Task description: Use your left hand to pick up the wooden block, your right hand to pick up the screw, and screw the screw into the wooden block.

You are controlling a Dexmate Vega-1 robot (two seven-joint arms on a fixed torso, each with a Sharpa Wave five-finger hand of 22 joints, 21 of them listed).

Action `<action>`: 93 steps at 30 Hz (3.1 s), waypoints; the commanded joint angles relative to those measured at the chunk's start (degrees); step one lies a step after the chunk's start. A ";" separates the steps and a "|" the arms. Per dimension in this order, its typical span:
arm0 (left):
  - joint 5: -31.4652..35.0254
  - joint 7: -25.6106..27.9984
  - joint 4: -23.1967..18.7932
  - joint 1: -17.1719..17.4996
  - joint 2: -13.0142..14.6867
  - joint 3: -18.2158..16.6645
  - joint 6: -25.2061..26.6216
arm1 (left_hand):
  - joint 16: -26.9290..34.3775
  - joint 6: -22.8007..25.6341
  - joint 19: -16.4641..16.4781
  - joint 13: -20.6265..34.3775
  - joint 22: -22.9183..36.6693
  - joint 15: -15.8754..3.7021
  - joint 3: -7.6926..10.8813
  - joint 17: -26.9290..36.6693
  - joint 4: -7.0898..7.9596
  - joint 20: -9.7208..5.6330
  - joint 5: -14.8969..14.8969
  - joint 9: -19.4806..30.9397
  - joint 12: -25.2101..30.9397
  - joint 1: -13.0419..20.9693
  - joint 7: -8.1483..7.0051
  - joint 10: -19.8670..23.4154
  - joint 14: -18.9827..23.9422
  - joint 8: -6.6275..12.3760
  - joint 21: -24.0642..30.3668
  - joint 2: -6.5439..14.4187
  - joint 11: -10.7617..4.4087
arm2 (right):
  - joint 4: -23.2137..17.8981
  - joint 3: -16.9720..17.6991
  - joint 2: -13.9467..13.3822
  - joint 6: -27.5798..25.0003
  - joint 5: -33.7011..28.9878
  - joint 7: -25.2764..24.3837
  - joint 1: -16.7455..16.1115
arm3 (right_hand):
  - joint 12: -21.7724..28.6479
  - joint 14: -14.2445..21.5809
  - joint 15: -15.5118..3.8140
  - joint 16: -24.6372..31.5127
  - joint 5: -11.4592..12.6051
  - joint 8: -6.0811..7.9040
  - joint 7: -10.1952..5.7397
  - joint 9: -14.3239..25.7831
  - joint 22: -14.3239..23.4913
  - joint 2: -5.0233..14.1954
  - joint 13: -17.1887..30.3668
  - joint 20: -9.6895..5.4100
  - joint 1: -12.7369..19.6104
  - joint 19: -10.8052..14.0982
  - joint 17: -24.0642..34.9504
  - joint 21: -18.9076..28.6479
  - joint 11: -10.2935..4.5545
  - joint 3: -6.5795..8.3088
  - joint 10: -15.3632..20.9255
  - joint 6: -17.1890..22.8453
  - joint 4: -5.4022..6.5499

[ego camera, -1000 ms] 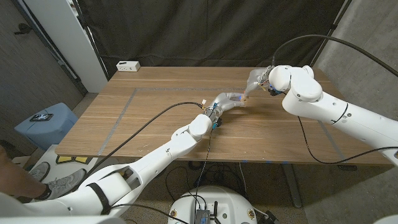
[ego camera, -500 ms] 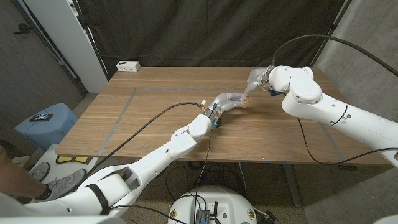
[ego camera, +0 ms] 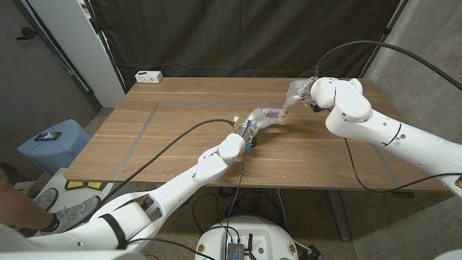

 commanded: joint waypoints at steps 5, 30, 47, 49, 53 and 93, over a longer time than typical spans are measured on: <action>-0.04 0.06 -0.38 0.25 0.21 -0.13 -0.09 | 0.03 0.06 0.54 0.29 0.22 -4.47 0.14 0.12 0.15 -0.03 0.40 0.31 0.35 0.19 0.28 0.33 0.29 0.34 0.10 0.70 0.07 | -0.01 0.18 0.66 -0.25 -1.09 -1.17 -1.01 | 0.68 1.51 -0.42 0.54 0.06 1.86 -0.19 1.00 0.29 -0.12 0.24 -0.26 -0.26 1.30 0.34 0.51 -0.69 -0.66 2.06 2.06 0.58; -0.07 -0.03 -0.63 0.30 0.32 -0.16 0.08 | 0.09 0.04 0.60 0.31 0.22 -4.41 0.32 0.08 0.01 0.17 0.52 0.32 0.32 0.57 0.26 0.26 0.60 0.34 0.10 0.88 0.09 | 2.22 -1.88 3.72 -1.32 -10.88 -0.80 -2.08 | 1.07 6.34 -3.24 1.42 0.42 8.69 -1.15 4.62 0.32 0.04 0.16 -1.55 -3.12 5.79 0.36 0.77 -2.34 -2.86 8.51 10.02 1.49; -0.33 0.17 -0.32 0.32 0.12 -0.30 0.18 | 0.08 0.12 0.59 0.31 0.22 -4.44 0.51 0.03 -0.13 0.22 0.60 0.32 0.33 0.94 0.45 0.30 0.79 0.37 0.08 1.00 0.10 | 3.58 -0.48 5.69 -1.15 -14.79 0.26 -4.07 | 0.23 8.62 -4.02 0.87 1.36 10.42 -0.58 2.85 0.42 -2.57 0.14 -1.94 -14.34 7.61 0.42 0.19 -2.86 -8.94 12.14 15.27 5.71; -0.41 0.11 -0.26 0.30 0.10 -0.32 0.15 | 0.08 0.12 0.60 0.32 0.22 -4.43 0.51 0.04 -0.09 0.24 0.60 0.32 0.34 0.90 0.45 0.31 0.79 0.37 0.08 1.03 0.10 | 3.57 -0.33 5.71 -1.00 -15.19 0.48 -4.25 | -0.01 8.50 -4.09 0.63 1.81 10.19 -0.72 2.80 0.43 -3.21 0.15 -2.00 -16.41 7.50 0.45 0.07 -2.98 -10.07 12.14 14.72 6.52; -0.50 -0.02 -0.17 0.23 0.08 -0.31 0.17 | 0.03 0.18 0.62 0.33 0.22 -4.44 0.53 0.01 -0.12 0.26 0.60 0.32 0.35 0.94 0.46 0.32 0.75 0.39 0.09 0.98 0.10 | 3.61 -0.11 5.87 -1.11 -16.24 1.35 -4.45 | -0.31 8.39 -4.18 0.38 2.30 9.84 -0.73 2.60 0.44 -3.93 0.17 -2.13 -18.29 7.29 0.47 -0.04 -3.00 -11.20 11.87 14.05 7.24; -1.23 -0.49 1.45 -0.48 -0.44 -0.43 -0.52 | -0.07 -0.05 0.69 0.33 0.22 -4.44 0.61 0.00 0.00 0.32 0.63 0.33 0.31 0.91 0.45 0.24 0.82 0.30 0.08 1.03 0.09 | -0.37 8.68 3.64 6.10 -12.06 2.24 -9.04 | -1.51 4.30 -0.31 -1.35 6.88 -0.25 3.01 -1.90 0.45 -1.39 0.50 -0.07 -25.72 3.02 0.79 -0.52 -0.15 -15.26 4.97 -6.22 11.26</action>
